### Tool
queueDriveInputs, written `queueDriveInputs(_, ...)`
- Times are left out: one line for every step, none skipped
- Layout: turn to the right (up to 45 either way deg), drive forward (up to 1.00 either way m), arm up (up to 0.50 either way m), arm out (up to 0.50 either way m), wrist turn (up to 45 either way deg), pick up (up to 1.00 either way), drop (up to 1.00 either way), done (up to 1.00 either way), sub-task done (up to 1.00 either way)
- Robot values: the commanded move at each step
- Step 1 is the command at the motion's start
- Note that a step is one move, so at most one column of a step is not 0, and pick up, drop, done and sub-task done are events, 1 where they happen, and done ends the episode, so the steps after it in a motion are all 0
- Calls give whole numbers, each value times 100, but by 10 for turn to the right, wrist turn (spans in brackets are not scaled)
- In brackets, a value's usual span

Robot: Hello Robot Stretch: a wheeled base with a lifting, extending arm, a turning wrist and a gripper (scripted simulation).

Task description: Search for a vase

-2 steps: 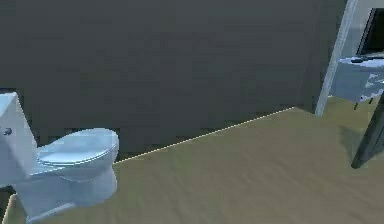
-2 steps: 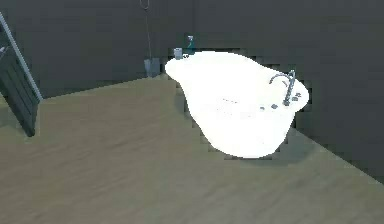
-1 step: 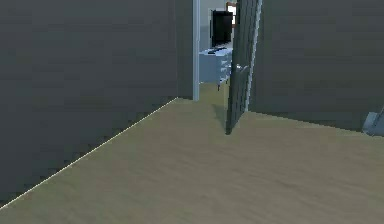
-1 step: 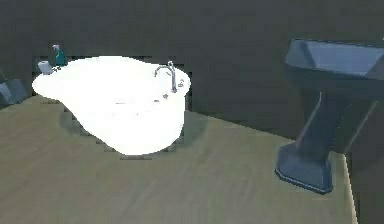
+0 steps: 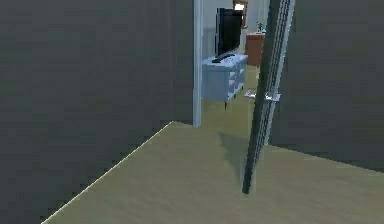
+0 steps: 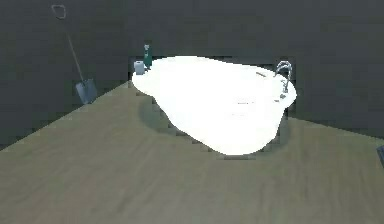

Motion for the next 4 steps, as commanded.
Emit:
queueDriveInputs(0,100,0,0,0,0,0,0,0)
queueDriveInputs(30,0,0,0,0,0,0,0,0)
queueDriveInputs(-450,0,0,0,0,0,0,0,0)
queueDriveInputs(-390,0,0,0,0,0,0,0,0)
